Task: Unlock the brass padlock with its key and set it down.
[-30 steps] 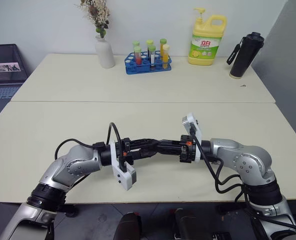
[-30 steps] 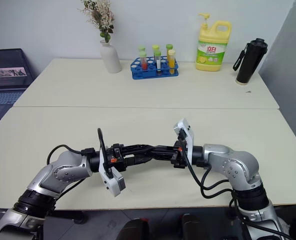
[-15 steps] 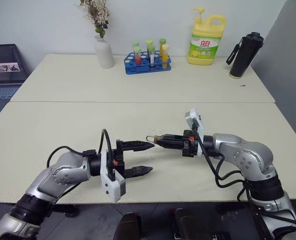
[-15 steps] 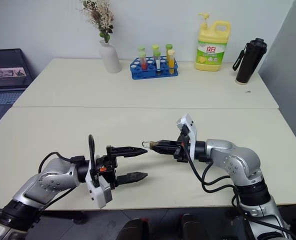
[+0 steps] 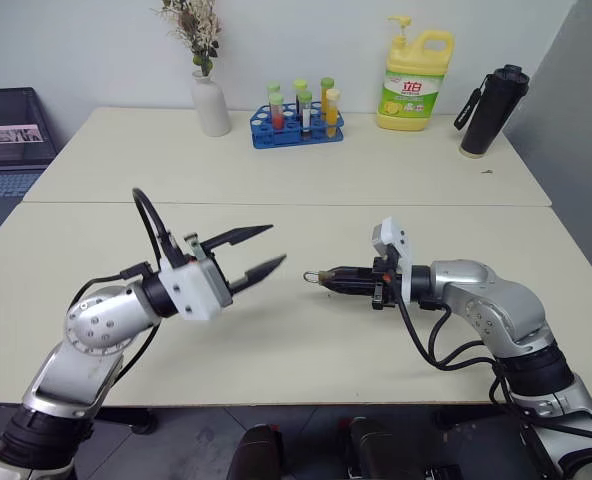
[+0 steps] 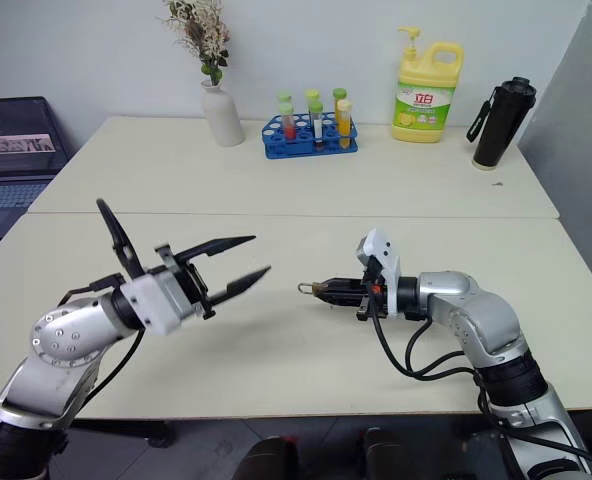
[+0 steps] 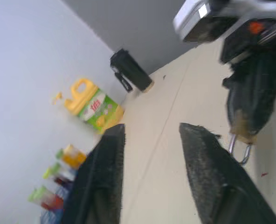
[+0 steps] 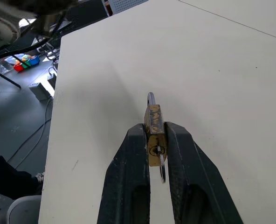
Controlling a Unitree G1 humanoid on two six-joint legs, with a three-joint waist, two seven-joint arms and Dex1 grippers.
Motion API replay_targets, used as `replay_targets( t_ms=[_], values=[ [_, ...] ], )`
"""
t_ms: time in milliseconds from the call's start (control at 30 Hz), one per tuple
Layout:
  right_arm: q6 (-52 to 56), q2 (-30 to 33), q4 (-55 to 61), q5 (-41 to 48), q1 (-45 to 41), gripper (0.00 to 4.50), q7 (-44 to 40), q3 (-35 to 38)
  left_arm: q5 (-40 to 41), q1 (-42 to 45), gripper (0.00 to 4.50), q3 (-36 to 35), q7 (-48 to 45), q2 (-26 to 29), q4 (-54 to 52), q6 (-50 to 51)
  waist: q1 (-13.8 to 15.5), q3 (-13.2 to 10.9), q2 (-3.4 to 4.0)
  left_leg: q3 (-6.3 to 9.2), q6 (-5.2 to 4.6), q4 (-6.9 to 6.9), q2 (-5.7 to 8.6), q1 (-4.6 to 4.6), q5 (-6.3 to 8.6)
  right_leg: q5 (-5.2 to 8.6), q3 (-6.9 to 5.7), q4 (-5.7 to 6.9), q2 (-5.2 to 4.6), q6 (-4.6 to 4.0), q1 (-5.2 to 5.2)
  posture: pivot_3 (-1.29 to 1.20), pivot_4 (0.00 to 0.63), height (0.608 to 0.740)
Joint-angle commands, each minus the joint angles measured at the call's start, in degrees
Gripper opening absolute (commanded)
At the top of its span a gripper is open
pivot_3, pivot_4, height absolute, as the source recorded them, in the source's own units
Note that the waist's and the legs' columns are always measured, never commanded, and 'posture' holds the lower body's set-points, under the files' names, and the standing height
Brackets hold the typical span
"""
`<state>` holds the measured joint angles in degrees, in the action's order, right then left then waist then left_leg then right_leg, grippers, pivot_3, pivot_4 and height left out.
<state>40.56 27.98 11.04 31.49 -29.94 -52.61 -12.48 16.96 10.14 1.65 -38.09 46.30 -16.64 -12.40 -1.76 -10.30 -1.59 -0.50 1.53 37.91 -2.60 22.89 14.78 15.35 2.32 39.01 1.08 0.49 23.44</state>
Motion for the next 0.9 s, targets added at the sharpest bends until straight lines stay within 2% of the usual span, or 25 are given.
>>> replay_targets(
  t_ms=[33,100,367,567,900],
  values=[
    [-3.10,0.02,2.47,-0.59,-1.58,0.16,-1.60,0.74,5.51,0.76,0.54,-0.55,-4.63,-0.86,3.31,7.75,-0.01,0.00,0.00,-0.01,0.00,0.00,0.00,0.00,0.00,0.00,0.00,0.00,0.00,0.00,0.00,0.00,0.150,0.740],
    [-3.43,-0.41,3.00,-0.29,-1.72,0.16,-1.62,1.21,8.22,0.83,0.00,0.26,-8.56,-1.44,5.57,11.82,-0.03,0.00,0.01,-0.01,0.00,0.00,-0.01,-0.01,0.00,0.00,0.00,0.00,0.02,-0.01,0.01,0.00,0.150,0.740],
    [-1.99,-1.25,5.65,1.84,-0.69,0.16,-0.88,2.75,11.17,4.94,0.00,2.00,-16.93,-5.24,7.14,20.45,0.15,0.00,0.00,0.03,0.00,0.02,0.02,0.02,0.00,0.00,-0.01,0.00,0.11,-0.01,0.01,0.00,0.150,0.740],
    [-0.28,-1.20,6.76,3.01,-0.12,0.16,-0.20,3.31,9.38,7.62,0.00,3.05,-17.44,-9.28,7.59,22.03,0.12,0.00,0.00,0.02,0.00,0.02,0.02,0.03,0.00,0.00,0.03,0.00,0.11,-0.01,0.01,0.00,0.150,0.740],
    [0.34,-1.10,6.01,2.33,0.19,0.16,-0.19,3.08,8.01,7.26,0.00,3.12,-17.39,-11.53,5.11,23.32,0.08,0.00,0.00,0.04,0.00,0.02,0.01,0.03,0.00,0.00,0.03,0.01,0.11,-0.02,0.01,0.00,0.150,0.740]
  ],
)
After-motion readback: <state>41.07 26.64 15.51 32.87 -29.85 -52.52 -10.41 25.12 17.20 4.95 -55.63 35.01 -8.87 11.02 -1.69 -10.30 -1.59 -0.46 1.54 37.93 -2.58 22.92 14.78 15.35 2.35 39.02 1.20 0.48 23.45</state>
